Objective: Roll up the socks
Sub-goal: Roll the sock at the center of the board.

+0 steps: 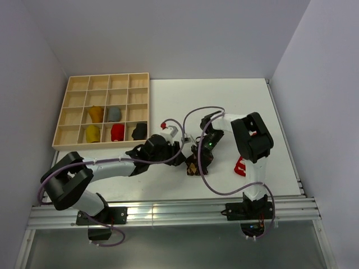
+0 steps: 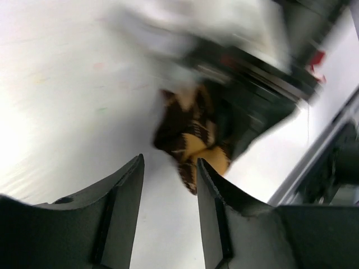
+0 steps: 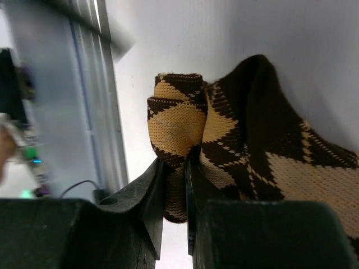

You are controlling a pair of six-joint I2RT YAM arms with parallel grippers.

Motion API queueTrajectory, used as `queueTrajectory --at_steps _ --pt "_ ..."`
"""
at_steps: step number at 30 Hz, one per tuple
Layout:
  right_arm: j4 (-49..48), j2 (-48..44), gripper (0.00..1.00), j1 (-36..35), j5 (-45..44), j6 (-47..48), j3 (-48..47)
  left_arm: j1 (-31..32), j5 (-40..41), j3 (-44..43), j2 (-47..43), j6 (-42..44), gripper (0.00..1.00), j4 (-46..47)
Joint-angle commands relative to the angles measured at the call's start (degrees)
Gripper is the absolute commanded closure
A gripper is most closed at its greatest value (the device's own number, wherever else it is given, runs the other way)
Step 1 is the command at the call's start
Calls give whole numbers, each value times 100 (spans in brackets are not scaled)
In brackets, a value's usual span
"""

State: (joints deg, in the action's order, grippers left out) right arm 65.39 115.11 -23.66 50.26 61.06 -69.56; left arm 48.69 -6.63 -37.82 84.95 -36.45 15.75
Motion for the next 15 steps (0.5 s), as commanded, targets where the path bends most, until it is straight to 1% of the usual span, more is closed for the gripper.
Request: queueTrajectory --at_steps 1,8,15 --pt "800 318 95 125 81 109 -286 580 550 38 -128 972 52 648" --pt "555 530 94 213 -148 -357 -409 967 163 -312 461 1526 51 693" --pt "212 600 94 336 -350 -683 -269 1082 -206 -788 1102 1869 51 587"
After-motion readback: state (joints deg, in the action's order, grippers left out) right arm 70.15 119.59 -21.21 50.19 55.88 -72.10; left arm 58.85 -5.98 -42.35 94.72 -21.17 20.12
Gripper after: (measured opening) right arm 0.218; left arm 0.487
